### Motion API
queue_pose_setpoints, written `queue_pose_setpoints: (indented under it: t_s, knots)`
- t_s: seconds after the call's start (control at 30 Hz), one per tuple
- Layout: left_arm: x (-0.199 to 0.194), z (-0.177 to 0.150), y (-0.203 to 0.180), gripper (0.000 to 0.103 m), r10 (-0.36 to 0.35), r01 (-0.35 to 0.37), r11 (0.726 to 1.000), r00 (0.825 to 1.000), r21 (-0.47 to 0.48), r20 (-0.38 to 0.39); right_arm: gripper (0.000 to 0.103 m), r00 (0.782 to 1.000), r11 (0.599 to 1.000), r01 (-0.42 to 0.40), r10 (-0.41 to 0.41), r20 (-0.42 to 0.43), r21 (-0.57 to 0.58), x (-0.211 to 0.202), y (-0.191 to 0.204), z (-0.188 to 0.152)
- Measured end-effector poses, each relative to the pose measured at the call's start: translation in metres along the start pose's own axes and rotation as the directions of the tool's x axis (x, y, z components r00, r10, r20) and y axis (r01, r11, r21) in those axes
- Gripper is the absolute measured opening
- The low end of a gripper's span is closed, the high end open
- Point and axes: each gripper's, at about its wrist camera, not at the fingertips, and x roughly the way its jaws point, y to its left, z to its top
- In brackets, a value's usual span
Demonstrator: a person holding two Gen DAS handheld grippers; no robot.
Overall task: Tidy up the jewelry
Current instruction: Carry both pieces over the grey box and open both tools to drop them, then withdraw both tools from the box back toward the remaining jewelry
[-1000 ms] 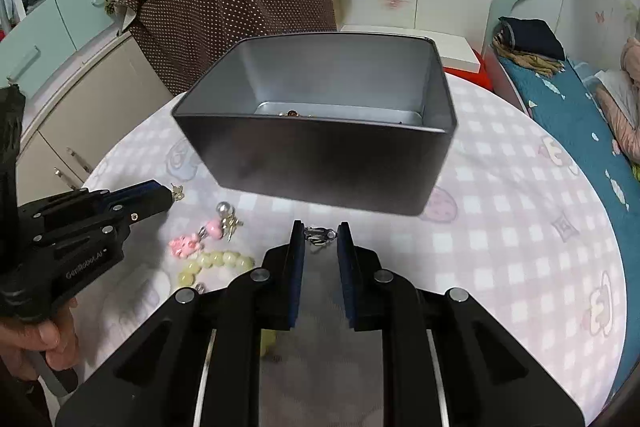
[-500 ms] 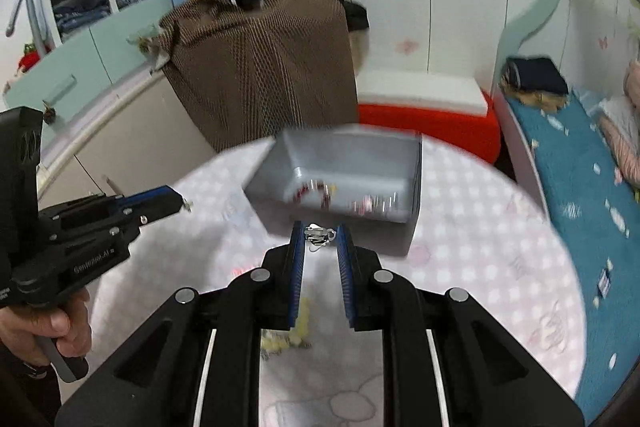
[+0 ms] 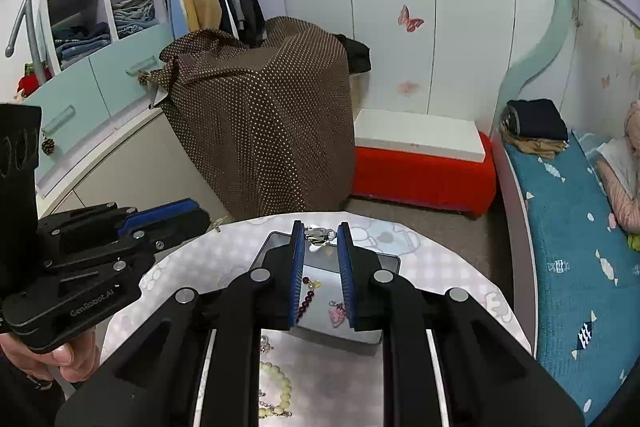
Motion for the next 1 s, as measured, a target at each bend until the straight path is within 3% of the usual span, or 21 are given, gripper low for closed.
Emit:
queue_pose_setpoints:
  t_s: [0.53,0.63,0.7,0.77,0.8,0.9,0.97,1.0]
  knots:
    - [0.058,0.008,0.008,0.012,-0.025,0.020,0.999,0.992,-0.043,-0.123,0.016,0.992,0.997,0.011,-0.001,-0.123,0.081,0.041,-0.022,-0.002]
    - [0.062,0.007,0.010,0.014,-0.020,0.015,0.999,0.990,-0.038,-0.139,0.026,0.991,0.995,0.011,0.002,-0.132,0.099,0.043,-0.024,-0.003]
    - [0.062,0.008,0.012,0.030,-0.016,0.011,0.999,0.990,-0.038,-0.139,0.031,0.991,0.995,0.016,-0.002,-0.136,0.100,0.044,-0.025,-0.002]
    - [0.059,0.007,0.013,0.056,-0.007,0.001,0.999,0.992,-0.048,-0.124,0.046,0.991,0.994,0.018,-0.003,-0.133,0.110,0.043,-0.027,-0.003]
    - [0.057,0.008,0.015,0.060,-0.004,-0.002,0.999,0.993,-0.052,-0.118,0.054,0.992,0.993,0.024,-0.009,-0.126,0.116,0.041,-0.028,-0.003]
    - [0.050,0.009,0.018,0.076,0.016,-0.023,0.998,0.995,-0.067,-0.100,0.064,0.993,0.991,0.024,-0.009,-0.115,0.133,0.038,-0.033,-0.002]
    - [0.044,0.010,0.019,0.088,0.029,-0.035,0.997,0.996,-0.072,-0.081,0.077,0.995,0.989,0.034,-0.020,-0.096,0.142,0.033,-0.035,-0.001]
    - [0.039,0.010,0.020,0.092,0.041,-0.046,0.996,0.997,-0.077,-0.068,0.089,0.996,0.988,0.046,-0.034,-0.084,0.150,0.030,-0.036,-0.001]
